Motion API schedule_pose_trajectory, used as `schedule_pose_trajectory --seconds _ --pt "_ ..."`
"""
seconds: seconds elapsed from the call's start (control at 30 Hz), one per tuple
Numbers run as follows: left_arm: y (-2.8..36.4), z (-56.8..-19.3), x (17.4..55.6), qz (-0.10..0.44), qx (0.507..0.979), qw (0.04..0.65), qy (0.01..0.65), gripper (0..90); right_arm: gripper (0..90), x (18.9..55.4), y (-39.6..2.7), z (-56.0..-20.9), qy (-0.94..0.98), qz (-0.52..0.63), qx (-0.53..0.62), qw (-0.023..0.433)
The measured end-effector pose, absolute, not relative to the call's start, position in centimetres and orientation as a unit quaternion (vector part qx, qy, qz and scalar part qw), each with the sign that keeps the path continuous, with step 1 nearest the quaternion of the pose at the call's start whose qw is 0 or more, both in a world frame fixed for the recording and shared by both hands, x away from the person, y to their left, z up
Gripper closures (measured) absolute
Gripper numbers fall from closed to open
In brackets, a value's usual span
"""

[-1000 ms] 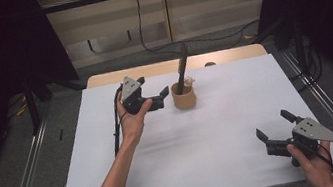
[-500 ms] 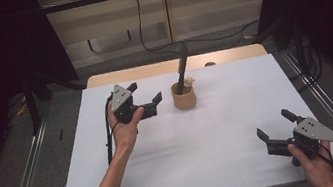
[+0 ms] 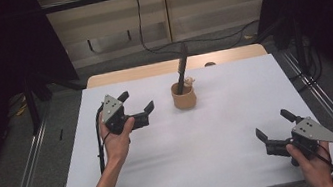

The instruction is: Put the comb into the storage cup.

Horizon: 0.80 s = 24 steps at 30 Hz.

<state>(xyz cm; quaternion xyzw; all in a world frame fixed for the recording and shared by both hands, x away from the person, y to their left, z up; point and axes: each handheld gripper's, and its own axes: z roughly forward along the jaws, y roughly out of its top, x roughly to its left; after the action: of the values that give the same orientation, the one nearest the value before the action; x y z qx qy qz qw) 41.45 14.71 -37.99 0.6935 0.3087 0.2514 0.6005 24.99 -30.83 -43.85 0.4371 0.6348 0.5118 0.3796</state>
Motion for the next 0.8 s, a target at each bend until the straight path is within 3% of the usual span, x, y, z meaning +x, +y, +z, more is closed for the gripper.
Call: schedule_pose_trajectory --seconds 0.8 --pt "18.2 -39.6 38.0 0.284 0.685 0.582 0.332 2.4 0.0 25.0 -30.8 -43.9 0.633 0.51 0.44 0.382"
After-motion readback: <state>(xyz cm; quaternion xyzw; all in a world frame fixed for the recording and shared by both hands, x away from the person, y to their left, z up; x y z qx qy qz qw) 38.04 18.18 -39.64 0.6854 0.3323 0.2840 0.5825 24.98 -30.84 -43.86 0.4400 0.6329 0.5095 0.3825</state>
